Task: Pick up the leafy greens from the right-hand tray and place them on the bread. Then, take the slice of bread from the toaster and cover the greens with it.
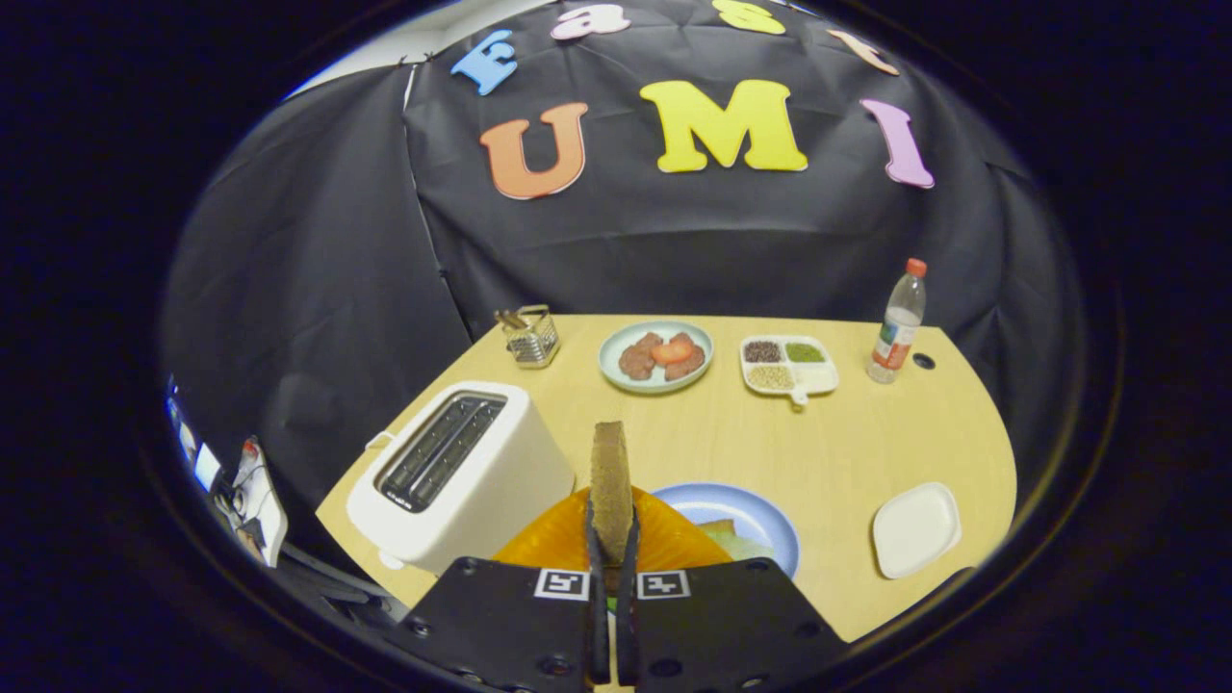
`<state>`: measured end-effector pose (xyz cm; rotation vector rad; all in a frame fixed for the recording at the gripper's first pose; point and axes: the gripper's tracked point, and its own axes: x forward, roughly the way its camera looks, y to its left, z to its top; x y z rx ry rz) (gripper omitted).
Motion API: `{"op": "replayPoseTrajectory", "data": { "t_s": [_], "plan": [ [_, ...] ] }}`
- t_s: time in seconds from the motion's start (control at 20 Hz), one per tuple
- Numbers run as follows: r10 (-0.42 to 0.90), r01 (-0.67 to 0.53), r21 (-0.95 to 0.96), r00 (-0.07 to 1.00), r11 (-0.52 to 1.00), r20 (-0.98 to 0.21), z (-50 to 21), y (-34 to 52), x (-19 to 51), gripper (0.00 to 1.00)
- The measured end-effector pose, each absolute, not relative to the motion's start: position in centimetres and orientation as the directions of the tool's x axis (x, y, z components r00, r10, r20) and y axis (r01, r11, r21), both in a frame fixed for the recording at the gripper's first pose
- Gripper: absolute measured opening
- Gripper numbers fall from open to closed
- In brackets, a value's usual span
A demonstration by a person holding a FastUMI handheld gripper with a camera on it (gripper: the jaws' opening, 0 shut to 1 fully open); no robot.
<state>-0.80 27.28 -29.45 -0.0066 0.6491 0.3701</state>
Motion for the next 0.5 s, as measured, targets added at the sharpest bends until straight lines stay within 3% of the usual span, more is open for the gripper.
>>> {"op": "replayPoseTrajectory", "data": {
  "t_s": [0.5],
  "plan": [
    [0.379,-0.36,0.165,0.679,0.918,-0.628,-34.7,24.4,-0.7,0.03]
  ]
}}
